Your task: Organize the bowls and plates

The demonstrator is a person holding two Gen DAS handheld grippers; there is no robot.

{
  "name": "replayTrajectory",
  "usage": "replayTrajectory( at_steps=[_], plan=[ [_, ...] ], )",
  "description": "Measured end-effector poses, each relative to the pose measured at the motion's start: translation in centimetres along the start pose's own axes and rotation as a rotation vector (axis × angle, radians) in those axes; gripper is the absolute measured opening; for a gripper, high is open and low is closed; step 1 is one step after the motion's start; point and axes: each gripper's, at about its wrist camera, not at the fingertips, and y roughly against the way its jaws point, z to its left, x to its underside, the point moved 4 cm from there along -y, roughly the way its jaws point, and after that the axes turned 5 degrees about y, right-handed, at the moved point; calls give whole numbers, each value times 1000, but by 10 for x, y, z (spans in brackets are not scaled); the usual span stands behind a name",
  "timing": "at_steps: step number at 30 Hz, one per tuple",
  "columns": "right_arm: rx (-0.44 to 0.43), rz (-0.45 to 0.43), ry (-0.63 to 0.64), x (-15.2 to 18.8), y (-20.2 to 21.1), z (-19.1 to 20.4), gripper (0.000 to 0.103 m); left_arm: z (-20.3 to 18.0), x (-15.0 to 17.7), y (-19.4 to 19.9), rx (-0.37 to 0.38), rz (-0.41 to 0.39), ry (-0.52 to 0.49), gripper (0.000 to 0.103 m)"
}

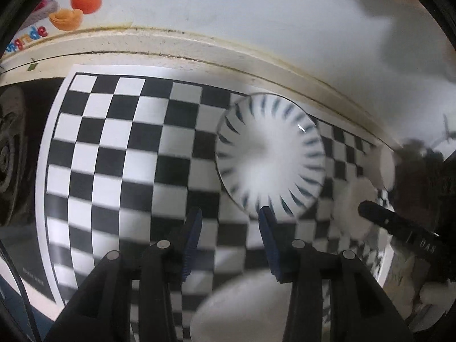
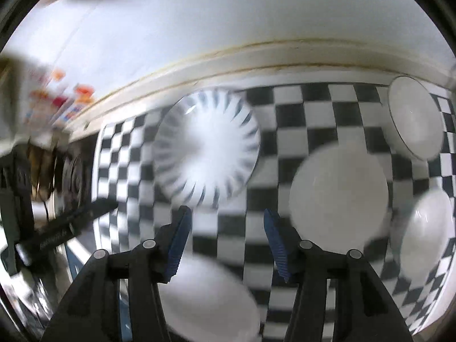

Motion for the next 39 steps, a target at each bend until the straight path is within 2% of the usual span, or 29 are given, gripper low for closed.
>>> replayTrajectory(
  at_steps=[5, 10, 13, 14, 16, 17, 28, 39],
  plan=[
    [-16, 65, -65, -47, -50, -21, 56, 7, -29, -45, -4, 74, 16, 39],
    [16, 114, -73, -69, -88, -33, 51, 5, -47, -81, -8, 132, 13, 37],
    [19, 150, -81, -73, -107, -38, 39, 1, -50, -96, 2, 161, -2, 35],
    [16, 164, -85, -73, -112, -39, 32, -2, -51, -97, 13, 145, -17, 30],
    [12, 185, -88, -72, -120, -41, 19, -6, -52, -97, 6, 128, -40, 26],
    [11, 186, -84, -71, -123, -41, 19, -7, -51, -97, -3, 122, -43, 26],
    [17, 162, -22, -59, -117, -29, 17, -16, -39, -83, -14, 65, -43, 27],
    [-25, 98, 2, -32, -70, -15, 15, -23, -6, -36, -10, -5, -88, 27]
  ],
)
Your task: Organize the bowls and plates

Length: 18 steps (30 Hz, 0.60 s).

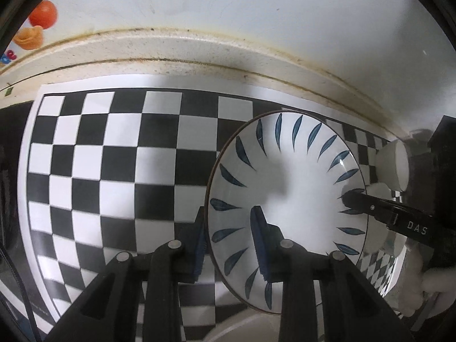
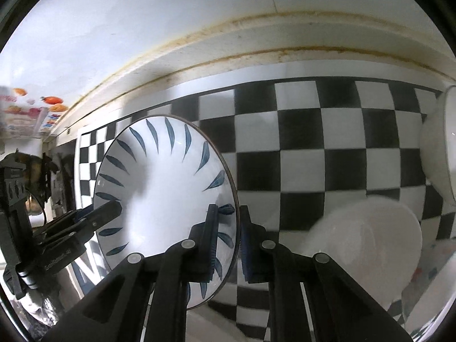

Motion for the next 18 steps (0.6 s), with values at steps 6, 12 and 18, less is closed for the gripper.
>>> replayTrajectory(
  at_steps=[6, 12, 18],
  plan=[
    [1, -62, 50, 32, 38, 19, 14, -1, 27, 37, 6, -33, -24, 27],
    [-31, -106, 61, 76, 68, 33, 14, -5, 56, 70, 5, -75, -66, 27],
    [-46, -127, 78, 116, 88, 42, 13, -5, 86, 95, 2, -94, -106, 27]
  ],
)
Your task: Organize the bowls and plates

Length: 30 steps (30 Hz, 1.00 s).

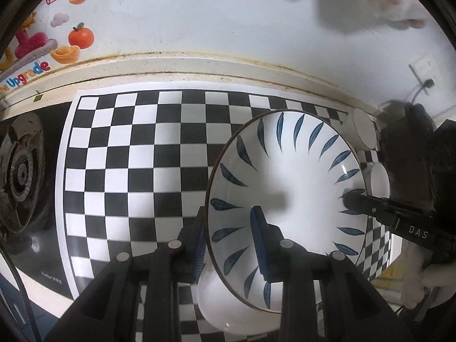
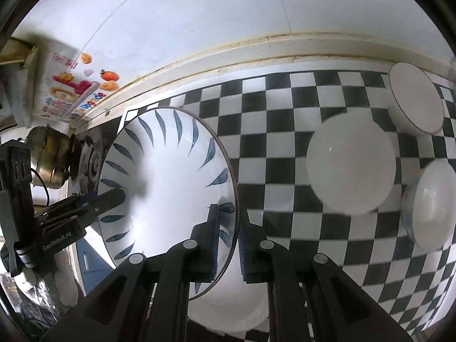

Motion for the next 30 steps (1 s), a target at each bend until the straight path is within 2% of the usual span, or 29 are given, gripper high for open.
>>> replayTrajectory(
  at_steps=[5, 11, 20, 25, 30],
  plan=[
    [-7, -11, 9, 28, 14, 5, 13, -4, 26, 10, -7, -1, -21, 27],
    [-7, 16, 0, 62, 6, 1, 13, -3, 57, -2, -9, 38, -27, 27],
    [-3, 68, -23, 107, -22, -16, 13, 0, 91, -35, -26, 111, -27, 27],
    [12, 103, -27, 123, -43, -25, 13, 5, 107, -57, -47, 163, -19, 27],
    [33, 132, -12, 133, -58, -27, 13, 9, 116, -66, -66, 181, -10, 27]
  ],
)
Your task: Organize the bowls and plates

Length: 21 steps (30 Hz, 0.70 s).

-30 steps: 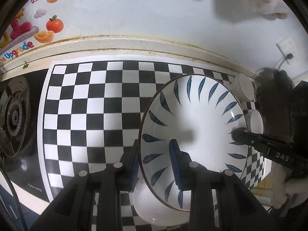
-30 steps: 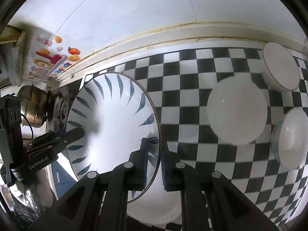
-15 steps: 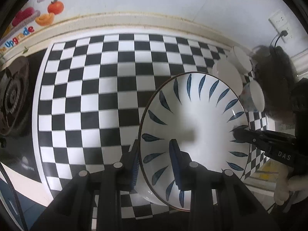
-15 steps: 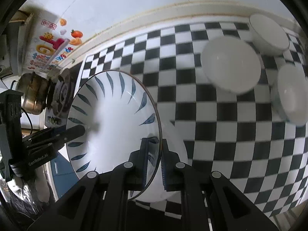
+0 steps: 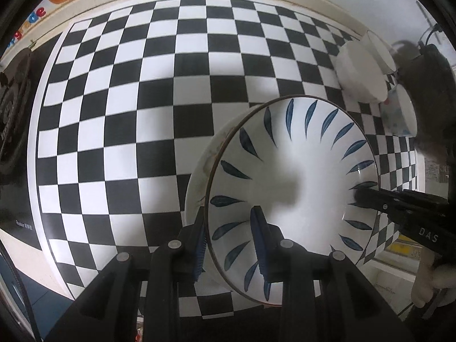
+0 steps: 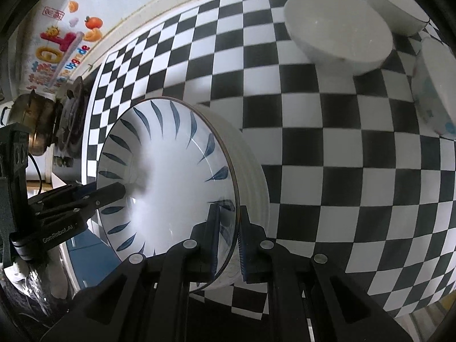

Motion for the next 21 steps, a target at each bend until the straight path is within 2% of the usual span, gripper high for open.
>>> replayTrajectory(
  at_steps=[21],
  plan=[
    [26, 32, 20, -1, -18, 6, 13, 2, 1, -20, -30, 23, 19, 27]
  ],
)
